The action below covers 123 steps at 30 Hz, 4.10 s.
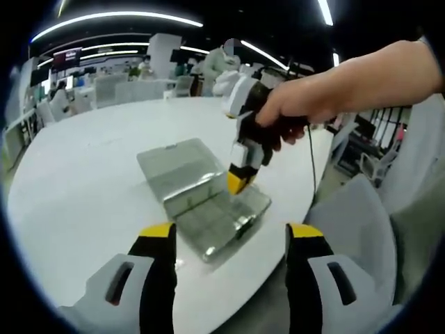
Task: Insert the divider into the dual guide fixture by aligning both edges with the guide slots and pushing it downward to the bottom, including one-sided entry, uneven engagement, binding, and posture correction.
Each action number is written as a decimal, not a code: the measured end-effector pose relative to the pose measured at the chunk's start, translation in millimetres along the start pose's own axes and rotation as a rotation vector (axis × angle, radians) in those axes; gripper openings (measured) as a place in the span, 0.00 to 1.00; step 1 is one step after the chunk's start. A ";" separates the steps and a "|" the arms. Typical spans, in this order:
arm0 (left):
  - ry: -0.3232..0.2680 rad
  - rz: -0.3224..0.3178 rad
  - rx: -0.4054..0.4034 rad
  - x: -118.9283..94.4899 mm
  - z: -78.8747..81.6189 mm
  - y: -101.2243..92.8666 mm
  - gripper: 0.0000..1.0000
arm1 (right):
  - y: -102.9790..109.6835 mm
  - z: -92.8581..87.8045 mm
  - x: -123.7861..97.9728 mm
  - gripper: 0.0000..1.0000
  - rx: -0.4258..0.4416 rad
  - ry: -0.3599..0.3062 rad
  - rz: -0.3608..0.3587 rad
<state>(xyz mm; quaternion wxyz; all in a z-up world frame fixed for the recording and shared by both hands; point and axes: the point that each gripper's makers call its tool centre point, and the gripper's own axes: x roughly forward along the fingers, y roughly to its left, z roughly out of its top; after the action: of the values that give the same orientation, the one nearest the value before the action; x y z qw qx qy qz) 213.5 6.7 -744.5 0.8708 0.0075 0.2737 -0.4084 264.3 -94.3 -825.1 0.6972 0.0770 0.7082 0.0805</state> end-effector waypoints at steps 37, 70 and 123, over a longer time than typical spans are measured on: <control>-0.001 0.007 -0.004 -0.7 0.2 3.5 0.60 | -1.9 1.7 10.6 0.00 -0.030 0.024 -0.048; -0.003 0.016 -0.012 -1.8 0.9 5.5 0.59 | -4.7 1.9 31.8 0.00 -0.122 0.032 -0.118; 0.040 0.051 0.015 -16.9 2.6 9.4 0.59 | 2.5 -3.3 -17.4 0.01 -0.315 -0.143 0.143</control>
<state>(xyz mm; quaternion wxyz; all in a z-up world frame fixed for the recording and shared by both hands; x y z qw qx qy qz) 212.6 24.3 -736.1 0.8752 0.0290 0.2876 -0.3878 261.2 -95.7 -807.5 0.7417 0.0227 0.6281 0.2342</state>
